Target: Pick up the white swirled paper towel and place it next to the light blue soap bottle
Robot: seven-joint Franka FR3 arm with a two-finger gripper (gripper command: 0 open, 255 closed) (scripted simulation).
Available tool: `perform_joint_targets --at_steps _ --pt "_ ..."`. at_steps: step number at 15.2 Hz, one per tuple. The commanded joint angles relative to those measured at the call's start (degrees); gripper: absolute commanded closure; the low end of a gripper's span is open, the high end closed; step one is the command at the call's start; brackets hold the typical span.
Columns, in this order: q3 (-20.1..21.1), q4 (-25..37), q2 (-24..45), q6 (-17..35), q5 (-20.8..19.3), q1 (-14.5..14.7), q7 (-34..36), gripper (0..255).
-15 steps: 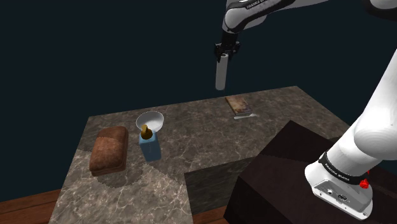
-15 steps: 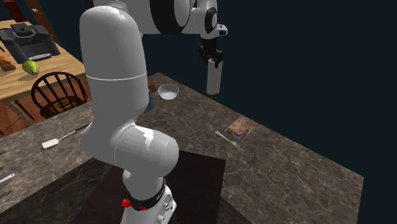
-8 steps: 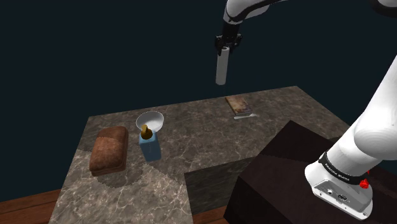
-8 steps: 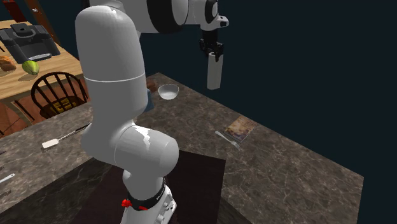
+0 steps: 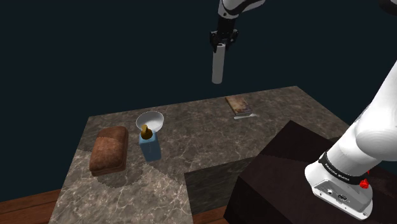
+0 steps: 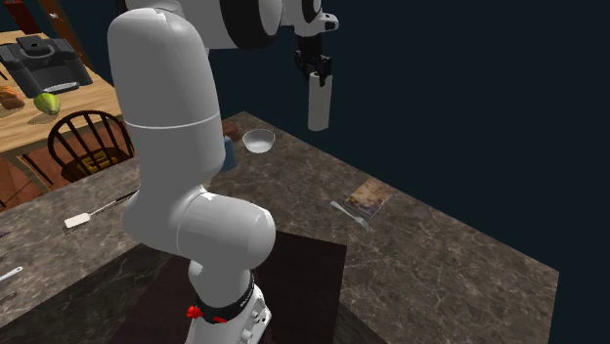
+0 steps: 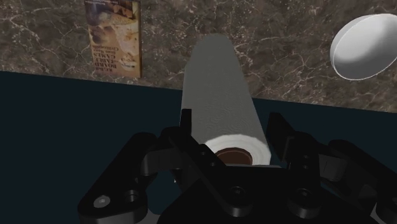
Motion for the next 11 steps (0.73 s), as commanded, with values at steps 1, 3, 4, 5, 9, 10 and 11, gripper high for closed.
perform_joint_targets --at_steps 1,3,4,5,9,10,11 --pt "0.9 -1.8 -1.3 0.3 -0.7 1.4 2.6 255" --pt "1.9 -2.5 -1.9 0.1 -1.4 2.9 5.4 255" --pt "2.4 -2.7 -2.1 0.1 -1.7 3.7 6.8 255" --pt "2.9 -2.9 -2.3 -0.1 -2.0 4.4 8.2 255" --pt "5.1 -3.0 -2.4 -0.8 -3.3 7.4 13.8 255" --pt "5.6 -2.8 -2.3 -1.0 -3.6 8.2 15.1 255" --pt "6.2 -2.6 -2.2 -1.3 -3.9 8.9 16.5 255"
